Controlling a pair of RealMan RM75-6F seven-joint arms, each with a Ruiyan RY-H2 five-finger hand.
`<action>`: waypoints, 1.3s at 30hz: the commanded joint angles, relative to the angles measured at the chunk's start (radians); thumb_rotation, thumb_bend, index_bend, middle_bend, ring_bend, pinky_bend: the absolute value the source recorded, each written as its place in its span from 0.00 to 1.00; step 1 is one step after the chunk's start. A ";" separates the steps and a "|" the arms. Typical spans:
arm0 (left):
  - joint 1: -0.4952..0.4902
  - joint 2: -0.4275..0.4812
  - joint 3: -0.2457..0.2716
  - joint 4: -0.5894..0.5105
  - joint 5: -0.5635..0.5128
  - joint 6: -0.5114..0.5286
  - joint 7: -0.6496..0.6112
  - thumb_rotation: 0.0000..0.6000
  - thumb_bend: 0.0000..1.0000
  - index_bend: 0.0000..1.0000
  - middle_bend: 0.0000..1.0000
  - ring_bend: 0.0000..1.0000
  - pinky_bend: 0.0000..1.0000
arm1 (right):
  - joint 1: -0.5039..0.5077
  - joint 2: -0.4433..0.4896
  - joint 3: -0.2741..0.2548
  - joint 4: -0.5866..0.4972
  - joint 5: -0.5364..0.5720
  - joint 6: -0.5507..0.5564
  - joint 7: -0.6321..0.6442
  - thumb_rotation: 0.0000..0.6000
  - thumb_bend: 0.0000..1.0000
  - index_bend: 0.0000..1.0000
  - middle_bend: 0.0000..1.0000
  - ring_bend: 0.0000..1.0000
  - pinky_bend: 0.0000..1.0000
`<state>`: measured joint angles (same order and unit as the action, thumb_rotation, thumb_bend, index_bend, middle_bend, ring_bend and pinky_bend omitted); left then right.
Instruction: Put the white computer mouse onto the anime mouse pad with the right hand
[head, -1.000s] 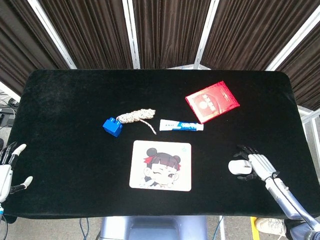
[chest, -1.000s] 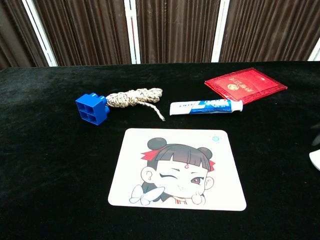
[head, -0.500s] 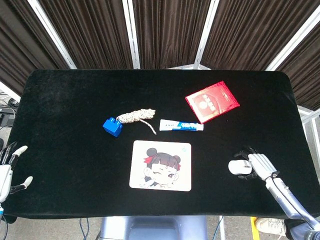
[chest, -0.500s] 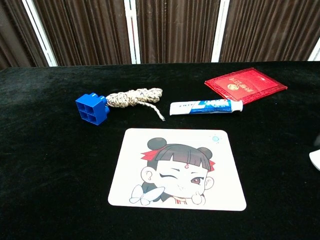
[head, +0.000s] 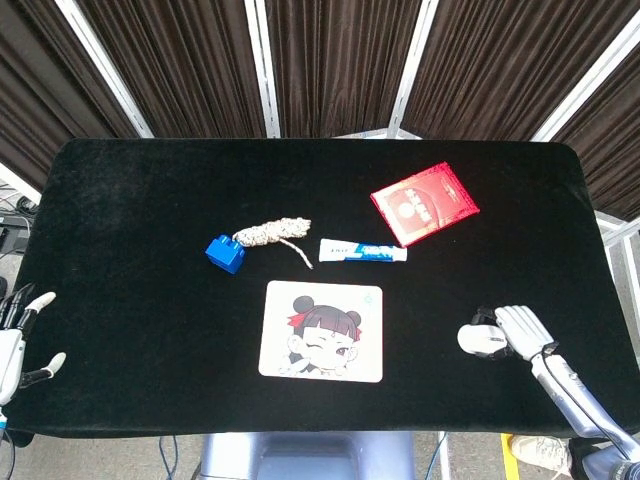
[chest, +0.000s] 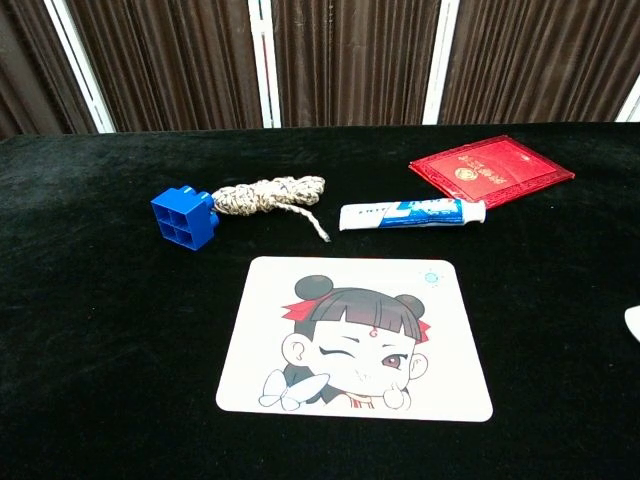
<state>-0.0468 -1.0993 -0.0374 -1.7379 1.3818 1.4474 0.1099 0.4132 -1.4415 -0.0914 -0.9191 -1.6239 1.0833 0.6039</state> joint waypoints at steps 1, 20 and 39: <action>0.000 0.000 0.000 0.000 0.000 0.000 0.000 1.00 0.25 0.16 0.00 0.00 0.00 | 0.010 0.012 0.010 -0.004 -0.009 0.021 0.000 1.00 0.14 0.65 0.58 0.38 0.62; -0.002 0.006 0.001 0.009 0.007 -0.007 -0.036 1.00 0.25 0.16 0.00 0.00 0.00 | 0.219 0.055 0.026 -0.069 -0.232 0.117 -0.124 1.00 0.14 0.65 0.58 0.37 0.61; -0.007 0.012 0.003 0.021 0.009 -0.021 -0.070 1.00 0.25 0.16 0.00 0.00 0.00 | 0.490 -0.037 0.015 -0.095 -0.364 -0.014 -0.258 1.00 0.13 0.65 0.58 0.36 0.61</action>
<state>-0.0536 -1.0877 -0.0346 -1.7166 1.3909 1.4262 0.0399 0.8850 -1.4668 -0.0702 -1.0158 -1.9741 1.0794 0.3543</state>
